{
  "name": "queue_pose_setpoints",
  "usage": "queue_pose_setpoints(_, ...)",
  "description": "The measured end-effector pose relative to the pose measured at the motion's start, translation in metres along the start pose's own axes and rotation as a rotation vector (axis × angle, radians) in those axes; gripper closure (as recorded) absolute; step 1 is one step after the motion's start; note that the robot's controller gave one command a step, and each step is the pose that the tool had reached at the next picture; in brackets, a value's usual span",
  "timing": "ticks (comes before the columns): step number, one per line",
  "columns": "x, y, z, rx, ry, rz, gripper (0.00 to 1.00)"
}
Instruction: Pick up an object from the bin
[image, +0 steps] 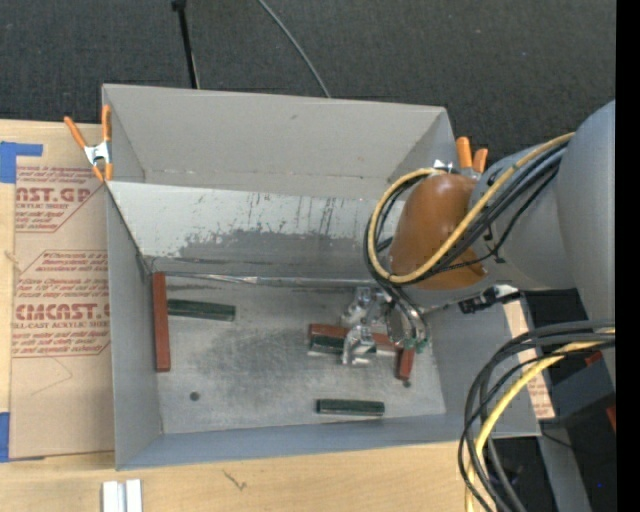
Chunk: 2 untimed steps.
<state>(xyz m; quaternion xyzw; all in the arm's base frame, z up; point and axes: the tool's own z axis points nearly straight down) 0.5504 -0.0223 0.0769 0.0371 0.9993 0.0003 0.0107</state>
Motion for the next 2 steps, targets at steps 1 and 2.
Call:
queue_pose_setpoints(1,0.0,0.0,0.0,0.0,0.0,0.0,1.0)
queue_pose_setpoints(2,-0.01,-0.013,-0.176,0.001,0.011,0.007,1.0)
